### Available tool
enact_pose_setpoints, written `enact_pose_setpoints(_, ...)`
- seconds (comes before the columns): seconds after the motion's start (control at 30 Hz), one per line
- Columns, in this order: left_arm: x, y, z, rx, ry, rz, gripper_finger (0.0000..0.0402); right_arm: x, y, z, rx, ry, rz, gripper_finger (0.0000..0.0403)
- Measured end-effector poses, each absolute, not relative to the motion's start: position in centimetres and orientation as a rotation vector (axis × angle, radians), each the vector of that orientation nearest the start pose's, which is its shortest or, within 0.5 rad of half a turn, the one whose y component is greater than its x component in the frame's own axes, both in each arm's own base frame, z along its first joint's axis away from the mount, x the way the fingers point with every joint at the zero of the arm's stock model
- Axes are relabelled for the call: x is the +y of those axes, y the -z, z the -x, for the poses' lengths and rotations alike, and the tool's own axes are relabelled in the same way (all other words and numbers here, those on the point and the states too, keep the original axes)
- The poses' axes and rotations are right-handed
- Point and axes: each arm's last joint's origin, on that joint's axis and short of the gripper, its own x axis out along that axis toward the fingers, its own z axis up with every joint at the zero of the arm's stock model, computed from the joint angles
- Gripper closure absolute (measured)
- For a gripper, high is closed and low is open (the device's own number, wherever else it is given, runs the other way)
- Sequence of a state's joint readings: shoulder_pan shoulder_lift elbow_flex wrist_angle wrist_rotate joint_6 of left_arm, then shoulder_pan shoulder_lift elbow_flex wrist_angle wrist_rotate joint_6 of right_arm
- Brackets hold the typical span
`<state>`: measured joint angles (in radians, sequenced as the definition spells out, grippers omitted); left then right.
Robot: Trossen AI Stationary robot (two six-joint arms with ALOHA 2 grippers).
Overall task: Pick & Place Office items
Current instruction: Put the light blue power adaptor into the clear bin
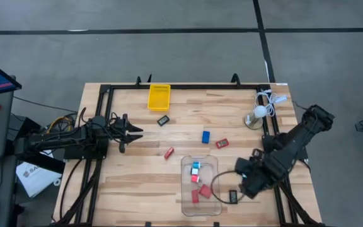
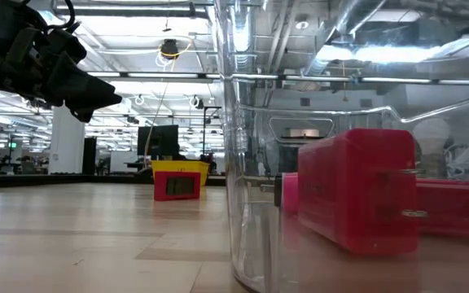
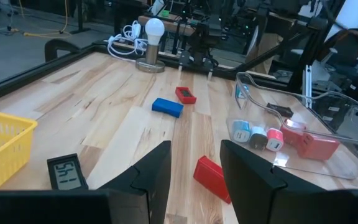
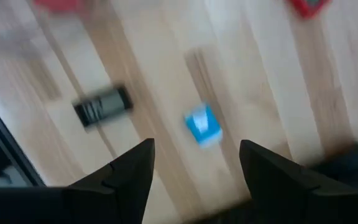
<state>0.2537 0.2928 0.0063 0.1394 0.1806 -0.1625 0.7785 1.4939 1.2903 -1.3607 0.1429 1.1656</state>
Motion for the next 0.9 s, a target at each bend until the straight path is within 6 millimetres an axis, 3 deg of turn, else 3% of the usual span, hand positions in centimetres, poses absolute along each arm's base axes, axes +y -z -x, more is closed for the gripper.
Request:
enact_pose_setpoints(0.17, 2.4, -15.4, -11.2, 0.138, -0.085, 0.194, 0.0266, 18.3, -27.9, -16.7, 1.440, 0.350, -0.173, 0.0174)
enact_pose_setpoints(0.37, 2.4, -15.4, -11.2, 0.137, -0.085, 0.194, 0.0266, 19.6, -27.3, -15.3, 1.464, 0.218, 0.078, 0.0173)
enact_pose_setpoints(0.63, 2.4, -15.4, -11.2, 0.137, -0.085, 0.194, 0.0266, 20.2, -26.5, -15.6, 1.431, 0.241, 0.139, 0.0172)
enact_pose_setpoints(0.9, 2.4, -15.4, -11.2, 0.140, -0.085, 0.194, 0.0266, 19.2, -22.0, -16.1, 1.487, 0.260, 0.052, 0.0172)
